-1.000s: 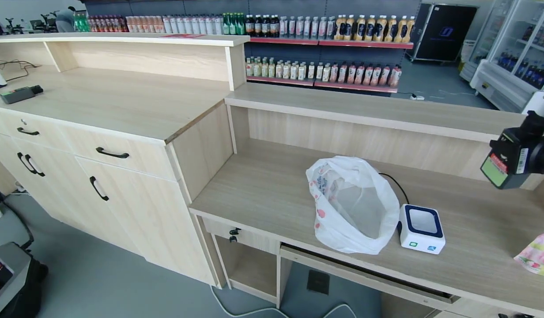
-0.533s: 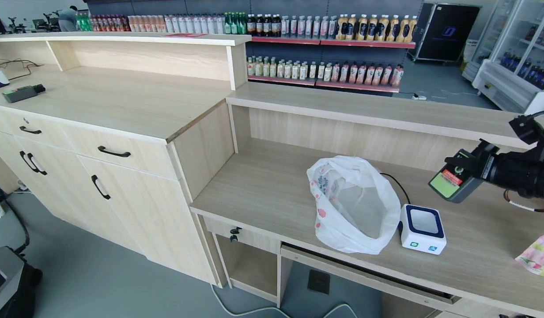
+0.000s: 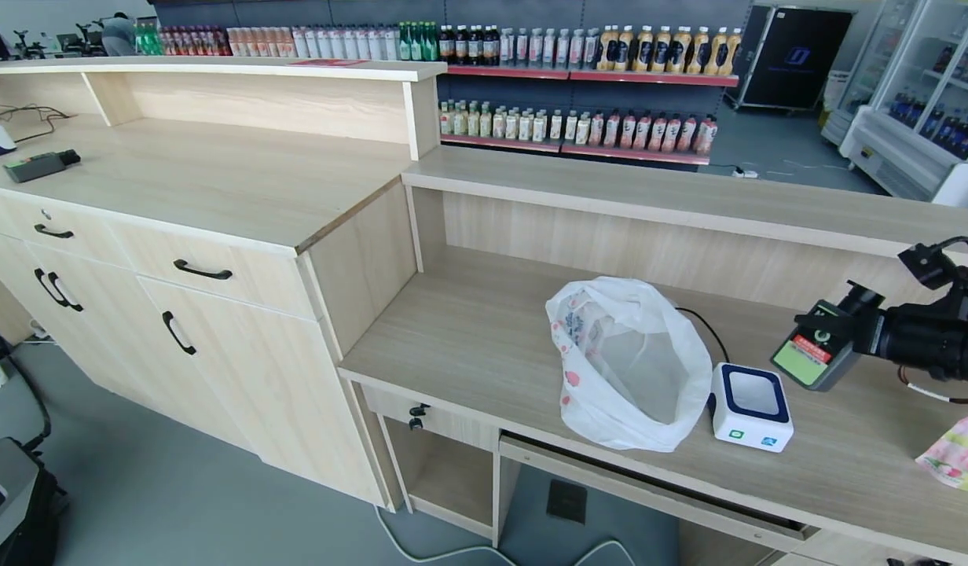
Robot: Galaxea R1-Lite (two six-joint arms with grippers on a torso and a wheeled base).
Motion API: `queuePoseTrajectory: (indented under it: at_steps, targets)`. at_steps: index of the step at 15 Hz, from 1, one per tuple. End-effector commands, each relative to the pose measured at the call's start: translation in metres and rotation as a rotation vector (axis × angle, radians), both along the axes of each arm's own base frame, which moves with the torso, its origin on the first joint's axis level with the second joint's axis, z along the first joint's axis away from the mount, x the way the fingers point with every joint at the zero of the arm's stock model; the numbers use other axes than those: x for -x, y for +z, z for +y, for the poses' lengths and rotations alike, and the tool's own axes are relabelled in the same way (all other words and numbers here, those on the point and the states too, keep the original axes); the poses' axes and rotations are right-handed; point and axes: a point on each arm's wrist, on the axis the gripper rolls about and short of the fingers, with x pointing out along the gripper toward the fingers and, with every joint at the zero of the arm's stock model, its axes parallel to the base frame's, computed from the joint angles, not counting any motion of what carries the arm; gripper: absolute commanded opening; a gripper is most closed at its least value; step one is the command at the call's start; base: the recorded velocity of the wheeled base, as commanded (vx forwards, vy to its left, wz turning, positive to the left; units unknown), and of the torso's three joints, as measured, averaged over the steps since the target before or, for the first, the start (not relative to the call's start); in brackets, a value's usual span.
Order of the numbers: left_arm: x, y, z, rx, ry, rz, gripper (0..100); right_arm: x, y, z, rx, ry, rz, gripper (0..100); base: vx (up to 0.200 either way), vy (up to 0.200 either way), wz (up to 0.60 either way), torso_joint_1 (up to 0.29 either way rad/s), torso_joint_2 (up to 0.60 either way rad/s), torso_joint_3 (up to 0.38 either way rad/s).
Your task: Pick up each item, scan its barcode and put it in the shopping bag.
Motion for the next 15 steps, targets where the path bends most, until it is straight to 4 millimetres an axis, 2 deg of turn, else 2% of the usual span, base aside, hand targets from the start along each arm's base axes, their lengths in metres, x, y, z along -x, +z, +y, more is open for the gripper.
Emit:
queuePoseTrajectory:
  at_steps: [1,9,15]
  targets:
    - [0.0,0.0,0.0,0.0,0.0,0.0,100,-0.001,-0.016,-0.001,0.008,0.007,0.039,0,0.0,0.0,0.0,0.0,0.0,0.0]
    - [0.0,0.0,0.0,0.0,0.0,0.0,100,-0.018,-0.035,-0.007,0.009,0.013,0.067,0,0.0,0.0,0.0,0.0,0.0,0.0]
    - [0.0,0.0,0.0,0.0,0.0,0.0,100,-0.033,-0.038,-0.01,0.012,0.023,0.052,0,0.0,0.0,0.0,0.0,0.0,0.0]
